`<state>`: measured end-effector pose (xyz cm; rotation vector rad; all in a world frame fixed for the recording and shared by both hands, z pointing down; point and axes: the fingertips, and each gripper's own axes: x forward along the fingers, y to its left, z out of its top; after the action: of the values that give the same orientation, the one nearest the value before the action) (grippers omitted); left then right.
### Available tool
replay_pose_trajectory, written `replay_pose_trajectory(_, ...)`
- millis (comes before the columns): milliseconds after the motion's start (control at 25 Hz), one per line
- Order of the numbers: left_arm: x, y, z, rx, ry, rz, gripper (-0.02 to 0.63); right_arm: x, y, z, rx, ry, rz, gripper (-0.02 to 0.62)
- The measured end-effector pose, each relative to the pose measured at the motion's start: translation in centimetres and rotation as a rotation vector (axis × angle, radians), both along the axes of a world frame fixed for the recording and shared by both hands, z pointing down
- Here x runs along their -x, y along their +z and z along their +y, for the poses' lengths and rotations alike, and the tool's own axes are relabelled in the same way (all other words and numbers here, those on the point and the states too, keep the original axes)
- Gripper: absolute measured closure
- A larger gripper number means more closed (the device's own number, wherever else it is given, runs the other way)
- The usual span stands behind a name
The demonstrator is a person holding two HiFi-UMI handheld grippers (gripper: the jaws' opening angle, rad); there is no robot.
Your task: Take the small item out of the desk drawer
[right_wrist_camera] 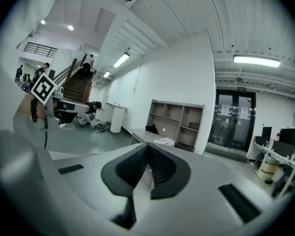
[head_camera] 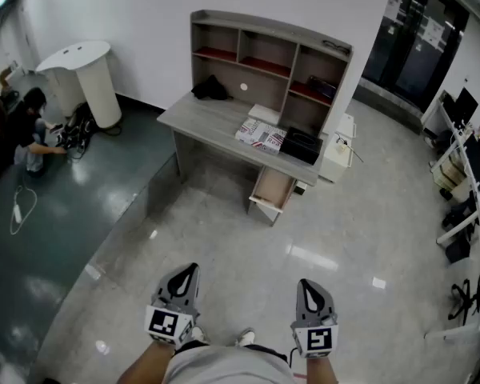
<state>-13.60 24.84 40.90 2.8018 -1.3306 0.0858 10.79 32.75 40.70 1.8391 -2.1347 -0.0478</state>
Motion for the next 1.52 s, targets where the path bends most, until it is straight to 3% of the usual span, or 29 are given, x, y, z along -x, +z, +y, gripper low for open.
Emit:
replay_pose_trajectory(240,-3.2,0.4,0.2,0.041,-0.023,0.007,0.588,-2.6,0.7,-0.2,-0.021,-0.041,-0.036,0.573)
replay_pose_trajectory(640,-6.4,3.3,0.1,0.106,-0.033,-0.061,0.588,-5.6,5.2,-1.2,0.067,-0.069,-0.093,0.572)
replay_pose_trajectory(840,-7.1,5.1,-5.4,0.136,-0.012,-0.041,0.588,-4.8,6.3,-5.7,0.1,-0.079,-0.075,0.572)
replay_pose_trajectory(1040,-7.5,5.1,-13.5,0.152,0.035,0.006,0.588,-3.3,5.9,-13.4,0.137,-0.072,-0.032,0.572)
replay_pose_trajectory(1280,-8.8,4.7,-23.9,0.161,0.114,0.063,0.588,-1.4,2.6,-23.5,0.097,-0.067,0.038,0.572)
replay_pose_trajectory(1520,-10.5,5.9,-30.2,0.178,0.165,0.087,0.588,-2.4,2.3,-27.0,0.111,0.009,0.047,0.572)
